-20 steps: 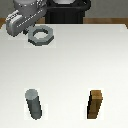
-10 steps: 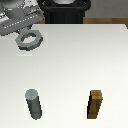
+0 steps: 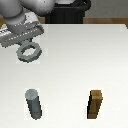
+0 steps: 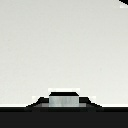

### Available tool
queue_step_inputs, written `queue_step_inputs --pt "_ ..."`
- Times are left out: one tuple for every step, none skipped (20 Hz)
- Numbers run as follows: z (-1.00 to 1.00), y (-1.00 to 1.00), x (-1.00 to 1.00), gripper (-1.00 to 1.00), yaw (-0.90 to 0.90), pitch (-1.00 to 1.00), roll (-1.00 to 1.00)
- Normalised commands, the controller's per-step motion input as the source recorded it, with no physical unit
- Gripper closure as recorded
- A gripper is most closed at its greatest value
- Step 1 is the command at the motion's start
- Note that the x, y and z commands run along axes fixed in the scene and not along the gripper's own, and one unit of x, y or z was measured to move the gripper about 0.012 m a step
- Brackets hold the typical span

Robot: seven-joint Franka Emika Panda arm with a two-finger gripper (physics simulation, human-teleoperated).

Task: Put the loop with the handle onto the peg.

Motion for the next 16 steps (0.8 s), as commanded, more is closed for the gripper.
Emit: queue_step_inputs --pt "1.0 0.0 0.0 1.0 0.0 0.0 0.0" --pt "1.0 0.0 0.0 1.0 0.0 0.0 0.0" --pt "1.0 0.0 0.0 1.0 0.0 0.0 0.0" --pt "1.0 0.0 0.0 1.0 0.0 0.0 0.0" --pt "1.0 0.0 0.0 1.0 0.0 0.0 0.0" --pt "1.0 0.0 0.0 1.0 0.0 0.0 0.0" --pt "1.0 0.0 0.17 1.0 0.0 0.0 0.0" --pt "0.0 0.0 0.0 1.0 0.0 0.0 0.0" --pt "0.0 0.0 0.0 1.0 0.0 0.0 0.0" --pt "0.0 0.0 1.0 1.0 0.0 0.0 0.0" --pt "0.0 0.0 1.0 1.0 0.0 0.0 0.0" --pt "0.0 0.0 1.0 1.0 0.0 0.0 0.0" --pt "0.0 0.0 1.0 1.0 0.0 0.0 0.0" --pt "0.0 0.0 1.0 1.0 0.0 0.0 0.0" --pt "0.0 0.0 1.0 1.0 0.0 0.0 0.0" --pt "0.0 0.0 1.0 1.0 0.0 0.0 0.0"
